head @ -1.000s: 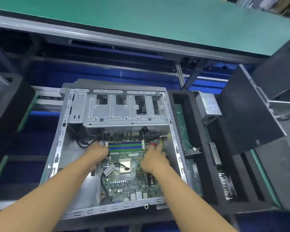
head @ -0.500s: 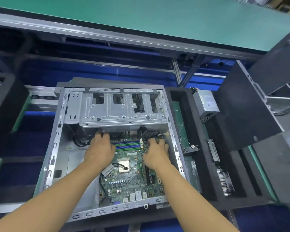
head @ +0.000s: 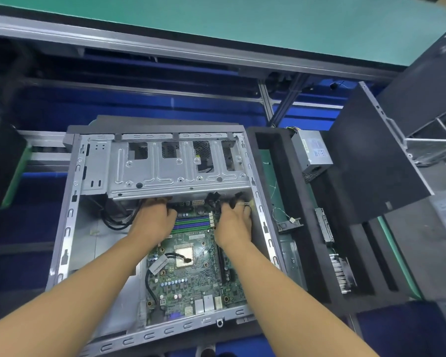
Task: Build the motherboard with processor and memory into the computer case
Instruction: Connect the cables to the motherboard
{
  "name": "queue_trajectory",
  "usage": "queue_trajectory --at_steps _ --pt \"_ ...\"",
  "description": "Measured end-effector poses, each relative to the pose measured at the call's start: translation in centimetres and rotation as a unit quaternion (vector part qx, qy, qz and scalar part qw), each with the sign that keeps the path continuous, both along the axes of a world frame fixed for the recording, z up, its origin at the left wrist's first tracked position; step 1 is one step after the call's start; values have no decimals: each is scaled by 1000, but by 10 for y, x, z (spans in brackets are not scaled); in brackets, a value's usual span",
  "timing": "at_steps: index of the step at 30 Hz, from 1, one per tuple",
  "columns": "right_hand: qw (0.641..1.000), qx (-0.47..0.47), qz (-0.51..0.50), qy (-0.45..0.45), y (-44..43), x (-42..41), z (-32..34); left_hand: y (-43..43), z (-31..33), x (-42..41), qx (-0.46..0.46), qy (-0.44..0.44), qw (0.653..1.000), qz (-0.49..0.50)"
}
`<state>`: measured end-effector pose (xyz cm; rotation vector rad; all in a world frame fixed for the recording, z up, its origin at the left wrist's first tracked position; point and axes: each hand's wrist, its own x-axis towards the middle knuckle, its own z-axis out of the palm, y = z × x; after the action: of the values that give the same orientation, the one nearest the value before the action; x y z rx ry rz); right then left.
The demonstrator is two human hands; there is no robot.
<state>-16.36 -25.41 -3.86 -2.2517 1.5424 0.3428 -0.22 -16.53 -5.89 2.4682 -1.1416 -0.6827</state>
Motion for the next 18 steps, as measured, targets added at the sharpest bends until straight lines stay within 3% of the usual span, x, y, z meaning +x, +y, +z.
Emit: queue_trajectory --at_steps 8,12,15,18 --pt "987 -32 -43 -149 1 -3 9 5 1 5 -44 33 998 7" --pt "948 99 -83 -292 8 -3 19 6 7 2 -72 71 993 -66" --pt "946 123 59 -294 19 -3 21 5 10 -9 -87 73 982 -149" --pt "940 139 170 -261 22 -4 17 3 11 -9 -108 88 976 -165"
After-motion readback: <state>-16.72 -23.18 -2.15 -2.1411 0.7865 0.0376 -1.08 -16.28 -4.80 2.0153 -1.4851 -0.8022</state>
